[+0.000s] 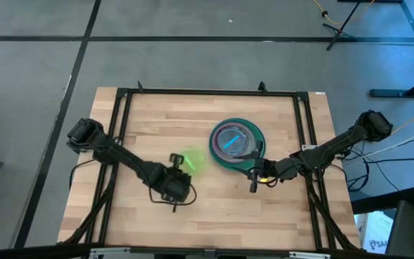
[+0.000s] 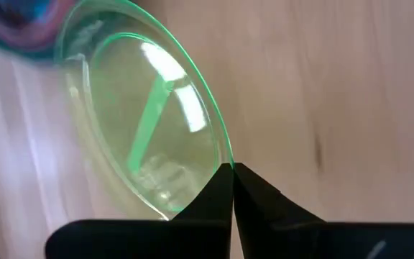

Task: Stack plastic plates
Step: Stack the light green plate on top of the blue plate

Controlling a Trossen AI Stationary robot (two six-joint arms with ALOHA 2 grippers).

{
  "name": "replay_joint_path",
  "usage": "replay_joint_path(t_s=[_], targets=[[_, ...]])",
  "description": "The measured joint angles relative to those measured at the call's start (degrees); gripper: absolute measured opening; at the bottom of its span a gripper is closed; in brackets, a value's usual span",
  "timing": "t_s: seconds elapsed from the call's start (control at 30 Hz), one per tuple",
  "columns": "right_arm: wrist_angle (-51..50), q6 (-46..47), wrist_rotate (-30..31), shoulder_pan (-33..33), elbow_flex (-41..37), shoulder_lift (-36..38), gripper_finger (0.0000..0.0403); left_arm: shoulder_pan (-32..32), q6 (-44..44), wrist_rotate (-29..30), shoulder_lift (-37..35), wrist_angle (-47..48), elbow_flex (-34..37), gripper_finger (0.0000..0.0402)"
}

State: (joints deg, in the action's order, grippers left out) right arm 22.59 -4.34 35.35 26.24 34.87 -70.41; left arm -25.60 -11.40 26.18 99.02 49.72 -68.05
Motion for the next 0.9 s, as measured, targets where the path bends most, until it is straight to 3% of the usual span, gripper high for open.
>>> replay_joint_path(t_s=[0.2,0.4,0.5,0.7,0.9], targets=[[0.02,-0.39,0.00,0.00,0.00,0.00,0.0156,6.59,17.94,1.38,0.00,-14.09,0.20,0.0000],[-0.01,-0.39,0.00,0.00,0.00,0.00,0.0156,13.94,34.43,-4.14,0.00,-27.04,0.22,0.0000],[0.00,-0.42,0.00,0.00,0.00,0.00,0.0156,18.33,41.17,-10.66,0.19,-32.45,0.22,0.0000],[-0.14,-0.42,0.01,0.00,-0.02,0.00,0.0156,26.76,47.22,-19.74,5.64,-40.98,0.22,0.0000],[-0.24,-0.44,0.04,0.00,-0.04,0.00,0.0156,31.14,48.11,-21.01,11.38,-44.44,0.28,0.0000]])
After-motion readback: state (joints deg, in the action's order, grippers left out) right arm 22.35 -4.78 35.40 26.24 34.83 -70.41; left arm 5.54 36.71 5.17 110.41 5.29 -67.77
